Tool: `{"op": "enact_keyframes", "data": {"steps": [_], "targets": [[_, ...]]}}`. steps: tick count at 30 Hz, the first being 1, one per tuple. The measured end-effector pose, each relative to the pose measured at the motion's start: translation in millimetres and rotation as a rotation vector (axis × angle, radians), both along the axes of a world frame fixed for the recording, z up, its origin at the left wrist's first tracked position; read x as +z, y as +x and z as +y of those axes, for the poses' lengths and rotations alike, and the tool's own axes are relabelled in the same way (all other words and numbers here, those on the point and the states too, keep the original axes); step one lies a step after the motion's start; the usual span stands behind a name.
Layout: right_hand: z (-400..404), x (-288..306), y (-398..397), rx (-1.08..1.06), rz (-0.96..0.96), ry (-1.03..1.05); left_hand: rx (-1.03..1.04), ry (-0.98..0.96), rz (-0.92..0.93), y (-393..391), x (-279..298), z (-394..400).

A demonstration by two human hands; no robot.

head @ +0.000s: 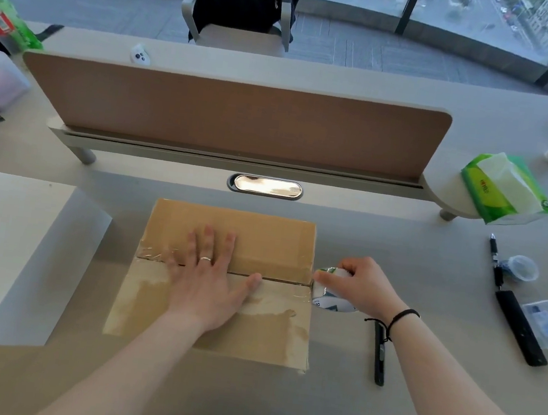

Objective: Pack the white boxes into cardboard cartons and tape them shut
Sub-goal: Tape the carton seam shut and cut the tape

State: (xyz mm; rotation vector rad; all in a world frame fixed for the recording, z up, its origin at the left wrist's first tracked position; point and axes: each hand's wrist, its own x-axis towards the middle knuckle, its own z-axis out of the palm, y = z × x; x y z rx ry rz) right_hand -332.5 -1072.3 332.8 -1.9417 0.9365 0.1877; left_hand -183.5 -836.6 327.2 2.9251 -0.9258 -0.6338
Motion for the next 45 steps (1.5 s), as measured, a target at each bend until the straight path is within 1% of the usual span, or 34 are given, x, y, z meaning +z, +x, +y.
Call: {"op": "enact_keyframes", "data": {"steps": [4,6,9,12,15,19,22,23,26,27,31,36,40,45], "targets": [[-4,-3,-7,-0.124,-0.126,0.108,-0.304,-0.168,0.084,-35,2,-49],[-7,-8,-14,-0.159,-0.152,0.136,-0.403,-0.268,0.145,-49,4,-75],[-10,-14,-21,-0.177,-0.199,0.182,-0.402,-0.393,0.197,-62,4,-105],[-10,-19,-22,-0.18,-0.245,0.183,-0.36,-0.461,0.234,-64,-2,-114],[-11,-23,-22,-0.154,-0.251,0.177,-0.379,-0.484,0.194,-60,-7,-109],[-16,-23,-18,-0.086,-0.22,0.137,-0.428,-0.467,0.131,-55,-8,-108],[-17,-26,-15,-0.078,-0.226,0.128,-0.419,-0.451,0.109,-57,-7,-110],[-19,-28,-16,-0.065,-0.218,0.1,-0.429,-0.433,0.098,-57,-8,-110],[-26,-38,-24,0.027,-0.142,-0.075,-0.515,-0.323,0.036,-60,-11,-109],[-27,-41,-27,0.031,-0.127,-0.088,-0.531,-0.309,0.022,-61,-12,-108],[-31,-48,-26,0.035,-0.142,-0.068,-0.544,-0.336,0.0,-60,-12,-108],[-32,-55,-29,-0.013,-0.164,0.065,-0.55,-0.376,-0.014,-57,-14,-109],[-35,-59,-35,-0.072,-0.161,0.159,-0.519,-0.289,0.004,-61,-10,-115],[-37,-59,-44,-0.123,-0.186,0.21,-0.492,-0.177,0.035,-69,-3,-137]]}}
